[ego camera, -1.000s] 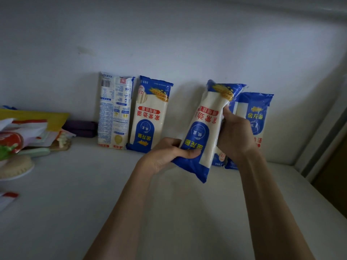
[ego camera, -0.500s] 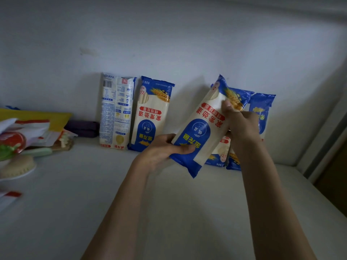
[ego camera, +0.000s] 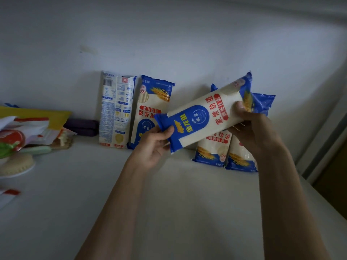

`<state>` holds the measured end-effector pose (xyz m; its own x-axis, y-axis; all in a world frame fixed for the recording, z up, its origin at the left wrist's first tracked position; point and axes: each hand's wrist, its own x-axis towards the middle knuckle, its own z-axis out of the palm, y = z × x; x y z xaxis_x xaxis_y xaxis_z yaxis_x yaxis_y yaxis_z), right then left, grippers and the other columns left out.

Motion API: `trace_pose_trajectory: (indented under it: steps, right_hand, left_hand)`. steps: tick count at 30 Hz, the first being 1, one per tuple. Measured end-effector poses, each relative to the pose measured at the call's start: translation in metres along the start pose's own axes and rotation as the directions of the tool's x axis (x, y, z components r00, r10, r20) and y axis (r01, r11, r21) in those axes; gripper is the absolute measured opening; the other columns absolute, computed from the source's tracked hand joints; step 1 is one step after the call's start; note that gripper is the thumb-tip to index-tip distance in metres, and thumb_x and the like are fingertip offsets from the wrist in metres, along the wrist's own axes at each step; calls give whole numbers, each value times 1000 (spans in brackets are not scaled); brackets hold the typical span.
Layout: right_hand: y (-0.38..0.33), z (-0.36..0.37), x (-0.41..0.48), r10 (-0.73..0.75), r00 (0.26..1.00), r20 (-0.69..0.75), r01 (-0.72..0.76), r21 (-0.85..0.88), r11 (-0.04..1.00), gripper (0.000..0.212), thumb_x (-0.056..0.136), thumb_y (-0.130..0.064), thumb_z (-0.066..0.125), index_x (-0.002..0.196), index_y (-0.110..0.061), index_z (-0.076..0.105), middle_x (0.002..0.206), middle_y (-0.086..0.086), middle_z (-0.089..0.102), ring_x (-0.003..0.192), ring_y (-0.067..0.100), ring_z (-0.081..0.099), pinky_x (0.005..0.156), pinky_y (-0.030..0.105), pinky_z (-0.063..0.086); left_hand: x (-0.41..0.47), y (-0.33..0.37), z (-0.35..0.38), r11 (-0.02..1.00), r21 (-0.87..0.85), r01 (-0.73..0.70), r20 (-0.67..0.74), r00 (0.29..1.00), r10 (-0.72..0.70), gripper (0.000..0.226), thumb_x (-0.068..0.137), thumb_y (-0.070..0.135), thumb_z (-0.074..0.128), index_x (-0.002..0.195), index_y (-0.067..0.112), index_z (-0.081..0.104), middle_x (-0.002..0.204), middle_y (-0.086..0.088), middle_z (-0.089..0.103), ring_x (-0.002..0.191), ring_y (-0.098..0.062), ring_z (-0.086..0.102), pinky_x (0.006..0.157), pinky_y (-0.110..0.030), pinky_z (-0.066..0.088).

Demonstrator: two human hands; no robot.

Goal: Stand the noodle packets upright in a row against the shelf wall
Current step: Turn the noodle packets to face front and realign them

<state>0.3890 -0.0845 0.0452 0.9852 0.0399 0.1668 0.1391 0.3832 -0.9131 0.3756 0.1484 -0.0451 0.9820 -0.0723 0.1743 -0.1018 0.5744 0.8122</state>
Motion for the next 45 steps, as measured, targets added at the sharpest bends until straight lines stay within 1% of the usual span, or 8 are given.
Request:
trace_pose_trajectory:
  steps: [7, 14, 21, 25, 30, 33, 38, 45]
  right_hand:
    - [11, -41, 2, 165, 965, 203, -140, -130, 982, 9, 82, -9, 67, 85, -15, 73, 98, 4, 72, 113, 28, 62, 96, 42, 53]
    - [28, -37, 9, 432, 889, 150, -301, -518, 801, 66, 56, -8, 80, 119, -4, 61, 121, 12, 68, 111, 27, 64, 96, 41, 50]
    - [28, -24, 10, 431, 853, 294, 83, -893, 443, 41, 73, -22, 81, 112, -14, 70, 114, -1, 70, 111, 23, 62, 98, 45, 51]
    - [37, 0, 3, 491, 772, 404, 77, -825, 560, 43, 73, -16, 81, 114, -15, 67, 112, -3, 73, 106, 17, 68, 92, 38, 55]
    - [54, -2, 4, 327, 853, 406, 52, -691, 721, 45, 68, 1, 80, 111, -7, 69, 109, 4, 75, 102, 18, 70, 85, 38, 58]
    - [64, -7, 3, 269, 873, 407, 26, -589, 808, 37, 70, 9, 75, 104, -6, 70, 106, 6, 75, 99, 19, 72, 77, 32, 59]
    - [86, -4, 5, 163, 933, 321, -13, -422, 906, 43, 66, 8, 77, 106, -6, 69, 104, 7, 75, 98, 21, 72, 75, 36, 60]
    - [101, 21, 8, 82, 962, 261, 56, -481, 875, 32, 77, -1, 74, 108, -10, 67, 104, 2, 74, 99, 18, 70, 87, 40, 57]
  left_hand:
    - [5, 25, 9, 978, -91, -187, -262, 952, 158, 41, 79, 5, 69, 120, 12, 66, 108, -8, 74, 95, -21, 72, 85, -41, 58]
    - [3, 37, 6, 959, -86, -271, -381, 898, 219, 23, 79, 3, 70, 99, 12, 72, 100, -9, 75, 82, -21, 72, 82, -39, 59]
    - [1, 47, 23, 955, -23, -294, -312, 910, 273, 61, 67, 7, 77, 125, -4, 62, 119, -20, 68, 95, -30, 68, 75, -36, 59]
    - [2, 48, 45, 941, 103, -322, -232, 912, 337, 37, 64, 2, 80, 100, -1, 73, 94, -16, 74, 80, -27, 71, 74, -37, 58]
    - [0, 47, 53, 894, 338, -295, -46, 943, 329, 10, 77, 11, 79, 85, 16, 75, 90, -7, 77, 88, -24, 73, 88, -42, 56]
    - [0, 43, 45, 876, 446, -182, 29, 982, 189, 45, 69, 19, 85, 109, 10, 68, 106, -7, 75, 102, -24, 71, 95, -44, 53]
    - [0, 21, 24, 465, 867, 181, -108, 978, -179, 88, 38, 37, 96, 118, 21, 63, 107, 8, 73, 103, -12, 67, 95, -42, 53]
    - [0, 10, 25, 486, 867, 110, -202, 969, 142, 54, 65, 19, 89, 113, 15, 65, 108, 2, 72, 100, -14, 66, 79, -31, 56]
